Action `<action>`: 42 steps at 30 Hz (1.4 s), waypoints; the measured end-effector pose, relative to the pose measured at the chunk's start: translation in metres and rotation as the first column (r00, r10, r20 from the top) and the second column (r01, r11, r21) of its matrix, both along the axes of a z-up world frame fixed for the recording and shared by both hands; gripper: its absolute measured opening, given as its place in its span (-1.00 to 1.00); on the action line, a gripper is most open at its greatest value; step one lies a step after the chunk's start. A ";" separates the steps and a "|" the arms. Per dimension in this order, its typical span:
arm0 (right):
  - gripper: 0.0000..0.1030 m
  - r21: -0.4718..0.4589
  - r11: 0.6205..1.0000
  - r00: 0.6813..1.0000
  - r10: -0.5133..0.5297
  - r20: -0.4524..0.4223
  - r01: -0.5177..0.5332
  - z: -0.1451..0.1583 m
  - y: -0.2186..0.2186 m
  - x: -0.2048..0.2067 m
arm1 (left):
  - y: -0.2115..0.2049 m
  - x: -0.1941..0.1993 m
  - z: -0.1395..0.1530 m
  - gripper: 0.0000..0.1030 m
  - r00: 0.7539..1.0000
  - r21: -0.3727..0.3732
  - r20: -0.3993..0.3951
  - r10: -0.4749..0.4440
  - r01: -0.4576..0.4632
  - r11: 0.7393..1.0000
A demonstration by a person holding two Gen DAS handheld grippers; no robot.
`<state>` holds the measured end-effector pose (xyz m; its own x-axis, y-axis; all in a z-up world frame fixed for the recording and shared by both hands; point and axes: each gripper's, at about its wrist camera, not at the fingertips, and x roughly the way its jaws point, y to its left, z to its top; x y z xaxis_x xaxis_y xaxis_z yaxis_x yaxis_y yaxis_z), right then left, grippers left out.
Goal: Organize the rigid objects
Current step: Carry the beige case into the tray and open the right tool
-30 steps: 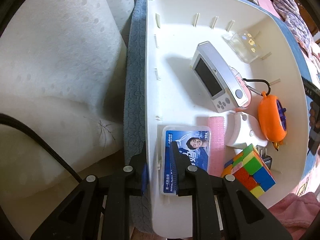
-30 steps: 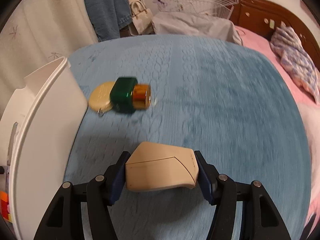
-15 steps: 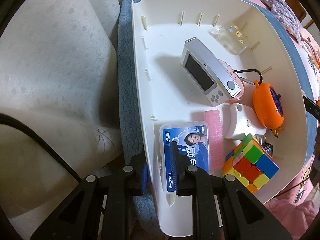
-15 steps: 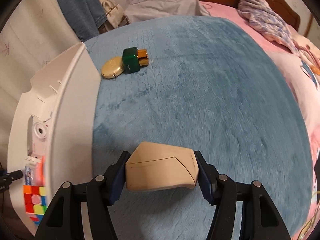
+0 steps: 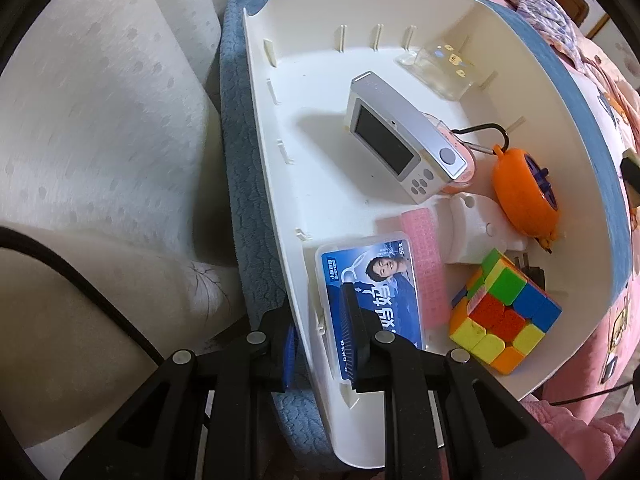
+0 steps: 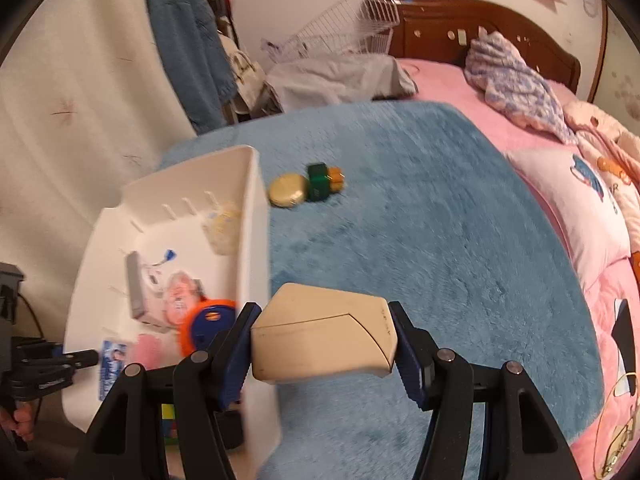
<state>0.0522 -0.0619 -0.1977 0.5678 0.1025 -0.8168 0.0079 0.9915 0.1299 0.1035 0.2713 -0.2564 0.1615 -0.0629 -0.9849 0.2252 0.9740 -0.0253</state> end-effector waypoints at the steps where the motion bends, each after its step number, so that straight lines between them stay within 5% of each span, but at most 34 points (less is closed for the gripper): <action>1: 0.23 0.001 1.000 1.000 0.006 0.009 -0.006 0.002 0.003 -0.001 | 0.000 -0.001 0.000 -0.64 1.000 -0.002 0.001 -0.006 0.006 1.000; 24: 0.23 0.003 0.976 0.971 0.217 0.096 -0.218 0.021 0.112 -0.020 | 0.007 -0.010 0.002 -0.64 0.992 -0.030 0.025 -0.120 0.121 0.992; 28: 0.26 0.000 0.971 0.967 0.239 0.093 -0.240 0.020 0.120 -0.018 | 0.009 -0.008 0.001 -0.64 0.993 -0.042 0.023 -0.118 0.119 0.992; 31: 0.51 -0.008 0.967 0.962 0.253 0.103 -0.254 0.021 0.122 -0.019 | 0.009 -0.007 0.001 -0.64 0.993 -0.044 0.022 -0.114 0.115 0.992; 42: 0.51 -0.035 0.963 0.951 0.268 0.157 -0.266 0.032 0.111 -0.019 | 0.007 -0.002 -0.002 -0.64 0.998 -0.044 0.005 -0.067 0.067 0.997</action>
